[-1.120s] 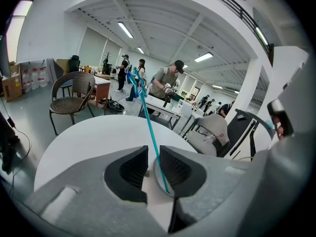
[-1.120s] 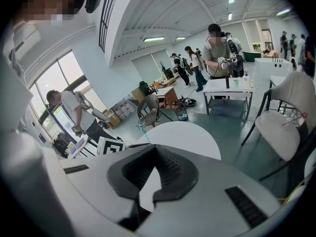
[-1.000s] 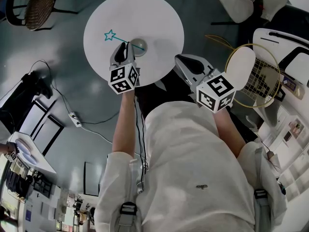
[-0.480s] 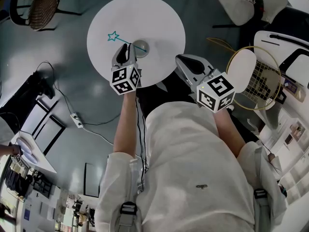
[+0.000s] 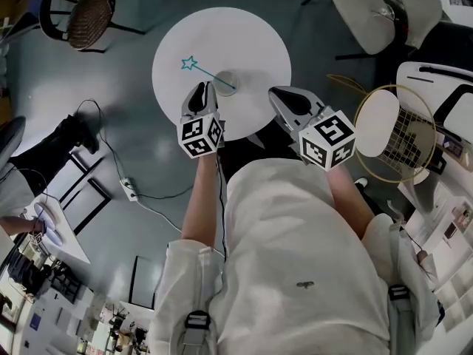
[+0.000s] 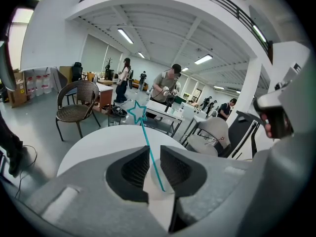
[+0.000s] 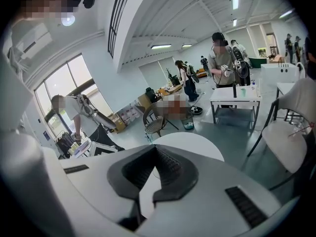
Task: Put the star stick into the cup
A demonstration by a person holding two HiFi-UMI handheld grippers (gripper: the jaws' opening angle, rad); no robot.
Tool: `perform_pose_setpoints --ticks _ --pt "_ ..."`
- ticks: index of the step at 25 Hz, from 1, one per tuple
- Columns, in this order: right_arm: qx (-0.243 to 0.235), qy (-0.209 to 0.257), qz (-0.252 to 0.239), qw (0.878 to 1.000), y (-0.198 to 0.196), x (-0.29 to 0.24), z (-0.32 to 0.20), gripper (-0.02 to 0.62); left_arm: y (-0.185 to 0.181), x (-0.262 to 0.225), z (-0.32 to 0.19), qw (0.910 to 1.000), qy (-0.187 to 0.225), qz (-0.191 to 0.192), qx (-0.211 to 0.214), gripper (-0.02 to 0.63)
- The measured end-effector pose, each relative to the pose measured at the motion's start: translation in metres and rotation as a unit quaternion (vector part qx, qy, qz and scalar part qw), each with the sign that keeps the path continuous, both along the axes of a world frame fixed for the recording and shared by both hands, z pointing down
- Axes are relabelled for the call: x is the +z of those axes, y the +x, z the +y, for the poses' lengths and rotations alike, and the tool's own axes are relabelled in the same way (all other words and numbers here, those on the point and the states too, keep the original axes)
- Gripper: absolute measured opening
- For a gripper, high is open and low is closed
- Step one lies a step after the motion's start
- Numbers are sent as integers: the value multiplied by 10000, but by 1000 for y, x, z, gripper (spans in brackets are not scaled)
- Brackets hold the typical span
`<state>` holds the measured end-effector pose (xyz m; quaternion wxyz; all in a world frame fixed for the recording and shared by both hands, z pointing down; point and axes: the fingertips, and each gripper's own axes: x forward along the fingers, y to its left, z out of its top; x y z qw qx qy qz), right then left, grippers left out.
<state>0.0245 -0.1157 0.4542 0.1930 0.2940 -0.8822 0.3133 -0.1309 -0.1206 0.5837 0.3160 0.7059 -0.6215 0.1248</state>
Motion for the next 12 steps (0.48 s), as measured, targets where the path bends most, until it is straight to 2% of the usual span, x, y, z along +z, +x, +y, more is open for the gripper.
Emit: perform_pose_setpoints --ticks 12 --pt "-445 264 -195 9985 -15 -21 2 8 16 -44 40 9997 149 -46 -195 66"
